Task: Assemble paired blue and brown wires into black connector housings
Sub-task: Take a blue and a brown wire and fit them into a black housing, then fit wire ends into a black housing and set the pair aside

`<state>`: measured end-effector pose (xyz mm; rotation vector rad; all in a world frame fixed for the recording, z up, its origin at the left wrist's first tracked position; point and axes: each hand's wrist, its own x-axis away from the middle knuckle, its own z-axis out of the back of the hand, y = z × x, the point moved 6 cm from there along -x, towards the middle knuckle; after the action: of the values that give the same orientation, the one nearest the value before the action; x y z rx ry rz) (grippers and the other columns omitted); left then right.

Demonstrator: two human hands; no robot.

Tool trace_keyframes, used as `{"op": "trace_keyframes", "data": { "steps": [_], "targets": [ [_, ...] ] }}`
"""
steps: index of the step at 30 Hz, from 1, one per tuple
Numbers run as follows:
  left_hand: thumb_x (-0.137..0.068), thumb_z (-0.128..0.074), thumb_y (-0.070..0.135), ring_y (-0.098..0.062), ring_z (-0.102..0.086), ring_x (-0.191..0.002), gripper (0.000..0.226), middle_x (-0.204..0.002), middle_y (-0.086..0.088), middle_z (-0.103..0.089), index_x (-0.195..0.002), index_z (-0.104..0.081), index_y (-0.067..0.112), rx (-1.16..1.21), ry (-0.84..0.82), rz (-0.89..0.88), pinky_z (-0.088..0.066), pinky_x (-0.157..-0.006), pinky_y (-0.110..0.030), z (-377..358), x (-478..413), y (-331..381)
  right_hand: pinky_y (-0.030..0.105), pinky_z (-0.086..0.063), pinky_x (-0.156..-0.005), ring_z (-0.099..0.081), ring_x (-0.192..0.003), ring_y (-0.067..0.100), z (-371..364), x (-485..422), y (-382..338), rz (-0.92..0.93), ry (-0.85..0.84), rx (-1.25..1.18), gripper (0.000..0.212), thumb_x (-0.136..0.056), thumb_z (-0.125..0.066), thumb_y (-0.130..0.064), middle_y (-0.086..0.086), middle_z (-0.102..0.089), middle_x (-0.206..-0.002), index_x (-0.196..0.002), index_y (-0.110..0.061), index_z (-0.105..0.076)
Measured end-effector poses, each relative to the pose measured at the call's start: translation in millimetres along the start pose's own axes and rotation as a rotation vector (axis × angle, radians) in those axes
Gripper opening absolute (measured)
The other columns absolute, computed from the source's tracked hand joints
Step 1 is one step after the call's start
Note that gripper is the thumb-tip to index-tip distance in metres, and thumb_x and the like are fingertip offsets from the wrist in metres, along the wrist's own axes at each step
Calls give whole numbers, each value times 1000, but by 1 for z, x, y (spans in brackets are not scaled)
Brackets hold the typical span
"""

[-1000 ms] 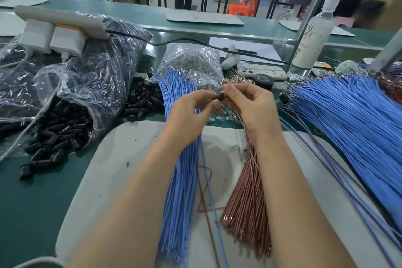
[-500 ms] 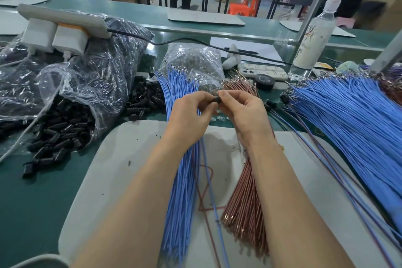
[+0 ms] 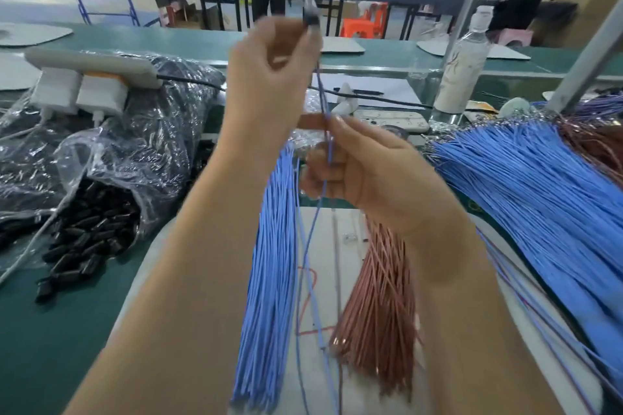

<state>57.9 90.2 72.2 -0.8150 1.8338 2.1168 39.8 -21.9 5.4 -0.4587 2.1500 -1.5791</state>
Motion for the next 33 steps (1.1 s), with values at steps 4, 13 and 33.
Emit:
{"op": "trace_keyframes", "data": {
  "steps": [4,13,33],
  "targets": [
    [-94,-55,21,-7,-59,-72,18,-77,4,-64,-76,-55,23,295,59,29,-49,-70,-22,-32,-20,39,15,-26,-40,-31,-42,8,28,53,-60,24,89,356,29,-101,-38,-19,-4,-33,-55,-114,-6,-60],
    [-94,-48,10,-15,-52,-55,20,-69,-7,-52,-75,-48,10,363,-218,758,-48,-48,-21,-211,49,-74,35,-44,-78,-58,-87,23,164,128,-29,-447,802,1219,20,-100,-42,-20,17,-68,-103,-115,-10,-51],
    [-89,-57,24,-18,-61,-75,19,-69,1,-63,-75,-66,14,-158,-320,236,-55,-82,-41,-136,12,-44,26,-43,-75,-63,-95,24,95,39,-42,27,864,1178,19,-90,-59,-20,8,-70,-100,-106,-13,-67]
  ]
}}
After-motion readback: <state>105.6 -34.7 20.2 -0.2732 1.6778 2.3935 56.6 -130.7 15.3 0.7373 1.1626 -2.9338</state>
